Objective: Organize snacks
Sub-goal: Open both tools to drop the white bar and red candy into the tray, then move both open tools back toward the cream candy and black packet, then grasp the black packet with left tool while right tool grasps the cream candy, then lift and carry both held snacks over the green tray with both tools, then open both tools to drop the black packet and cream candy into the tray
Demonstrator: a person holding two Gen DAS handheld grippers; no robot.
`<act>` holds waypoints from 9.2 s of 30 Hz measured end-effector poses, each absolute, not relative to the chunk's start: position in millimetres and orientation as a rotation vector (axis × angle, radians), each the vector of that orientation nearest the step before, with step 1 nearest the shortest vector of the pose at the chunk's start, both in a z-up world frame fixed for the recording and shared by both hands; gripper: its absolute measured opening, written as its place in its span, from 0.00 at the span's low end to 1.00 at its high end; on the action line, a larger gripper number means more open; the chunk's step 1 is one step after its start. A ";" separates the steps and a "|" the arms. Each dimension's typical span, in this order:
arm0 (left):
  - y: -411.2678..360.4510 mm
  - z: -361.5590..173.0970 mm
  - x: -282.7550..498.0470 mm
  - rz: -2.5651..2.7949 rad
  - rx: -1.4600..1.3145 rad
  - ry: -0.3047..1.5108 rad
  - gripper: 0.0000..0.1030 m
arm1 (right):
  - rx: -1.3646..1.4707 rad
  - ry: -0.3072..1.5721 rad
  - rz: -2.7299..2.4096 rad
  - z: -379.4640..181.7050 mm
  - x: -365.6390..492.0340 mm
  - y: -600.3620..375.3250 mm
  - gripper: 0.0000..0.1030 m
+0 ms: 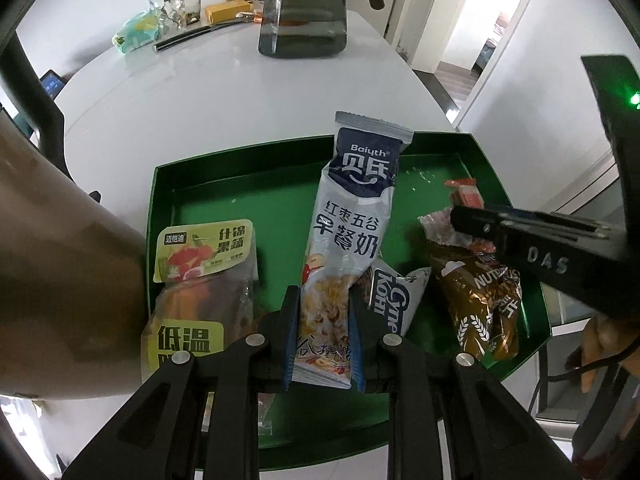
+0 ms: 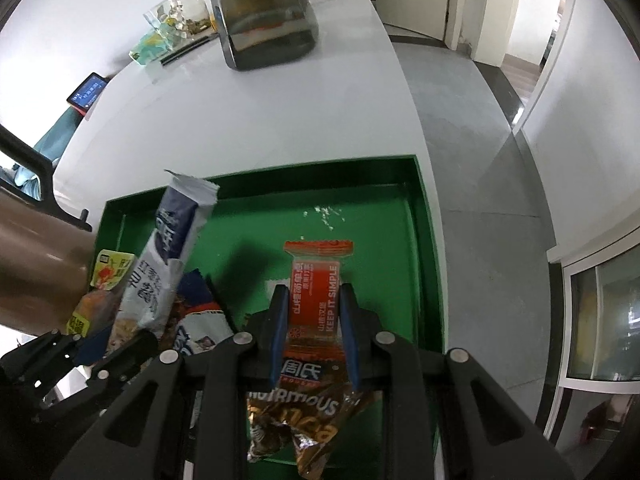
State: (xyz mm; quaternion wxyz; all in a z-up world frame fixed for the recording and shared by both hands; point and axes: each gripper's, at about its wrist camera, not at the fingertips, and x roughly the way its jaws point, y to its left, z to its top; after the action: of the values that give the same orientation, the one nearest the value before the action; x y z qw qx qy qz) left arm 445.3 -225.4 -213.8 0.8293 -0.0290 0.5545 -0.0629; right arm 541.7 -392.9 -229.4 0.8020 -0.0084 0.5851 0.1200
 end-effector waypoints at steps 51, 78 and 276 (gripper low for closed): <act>-210.1 -147.2 333.8 -0.215 -0.038 1.106 0.98 | 0.015 1.020 0.154 -137.9 416.3 -403.7 1.00; 24.6 -169.2 188.5 -0.142 -0.138 1.133 0.98 | -0.069 1.043 0.288 -140.4 285.3 -167.8 1.00; -200.9 -201.1 454.1 -0.175 0.005 1.168 0.65 | -0.056 1.288 0.255 -211.5 524.1 -369.1 0.05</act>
State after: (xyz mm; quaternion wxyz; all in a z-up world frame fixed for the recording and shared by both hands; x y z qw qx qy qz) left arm 454.1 -200.9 -201.1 0.8307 0.0024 0.5506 -0.0824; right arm 524.1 -369.1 -211.5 0.7918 -0.0258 0.5986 0.1183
